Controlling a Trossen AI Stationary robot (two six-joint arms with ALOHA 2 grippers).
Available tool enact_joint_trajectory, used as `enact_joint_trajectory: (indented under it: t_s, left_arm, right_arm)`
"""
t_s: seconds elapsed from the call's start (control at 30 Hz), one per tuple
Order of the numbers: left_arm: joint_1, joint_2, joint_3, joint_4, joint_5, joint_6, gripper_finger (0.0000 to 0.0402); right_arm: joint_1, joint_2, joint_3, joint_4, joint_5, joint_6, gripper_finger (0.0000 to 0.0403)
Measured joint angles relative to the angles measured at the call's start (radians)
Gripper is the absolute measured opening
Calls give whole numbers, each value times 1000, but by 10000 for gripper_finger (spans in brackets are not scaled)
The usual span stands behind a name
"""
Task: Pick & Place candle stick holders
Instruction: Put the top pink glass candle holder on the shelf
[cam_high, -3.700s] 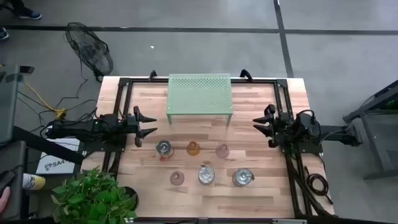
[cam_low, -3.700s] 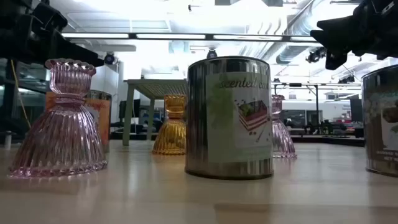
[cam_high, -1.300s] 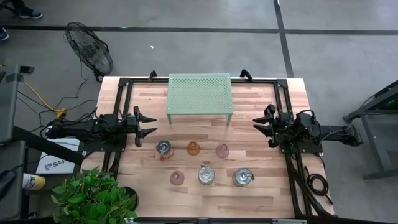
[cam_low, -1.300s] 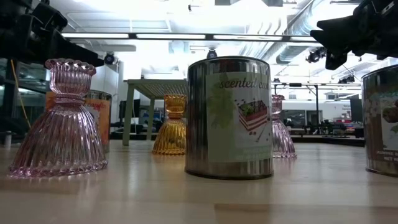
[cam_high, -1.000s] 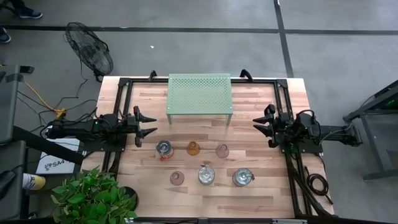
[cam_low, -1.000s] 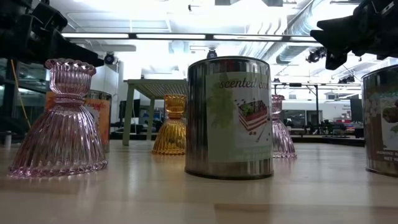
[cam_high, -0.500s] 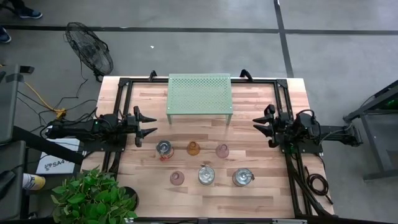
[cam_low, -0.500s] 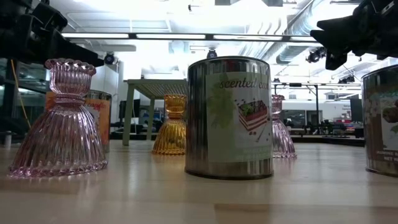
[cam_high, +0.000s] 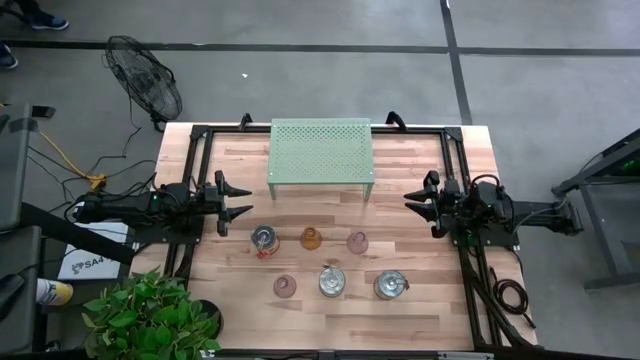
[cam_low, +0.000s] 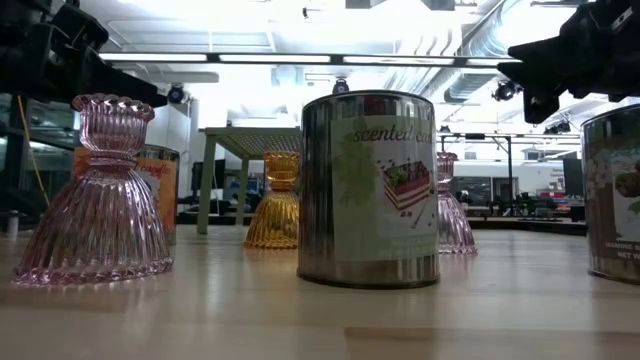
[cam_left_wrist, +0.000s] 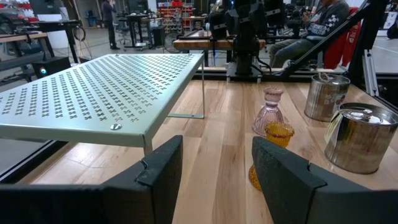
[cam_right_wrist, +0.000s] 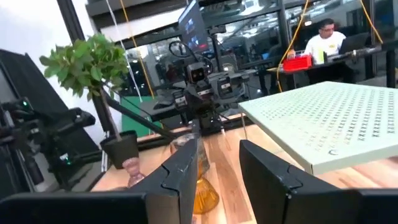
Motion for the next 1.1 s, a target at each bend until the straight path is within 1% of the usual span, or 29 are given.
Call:
enact_joint_trajectory:
  t_s: [0.17,0.33,0.43,0.57,0.73,0.9,1.0,1.1]
  left_arm:
    - [0,0,0,0,0,0,189]
    - [0,0,0,0,0,0,189]
    - [0,0,0,0,0,0,189]
    - [0,0,0,0,0,0,189]
    - [0,0,0,0,0,0,189]
    - [0,0,0,0,0,0,189]
    - [0,0,0,0,0,0,189]
    - [0,0,0,0,0,0,189]
  right_arm:
    - [0,1,56,-152,-19,28,114]
    - [0,1,118,-274,-101,36,114]
    - [0,7,145,-310,-121,35,114]
    - [0,51,150,-301,-124,35,114]
    - [0,144,151,-254,-153,81,114]
    - [0,276,153,-164,-166,83,114]
    - [0,372,205,-173,-155,49,114]
    - [0,481,290,-237,-136,5,114]
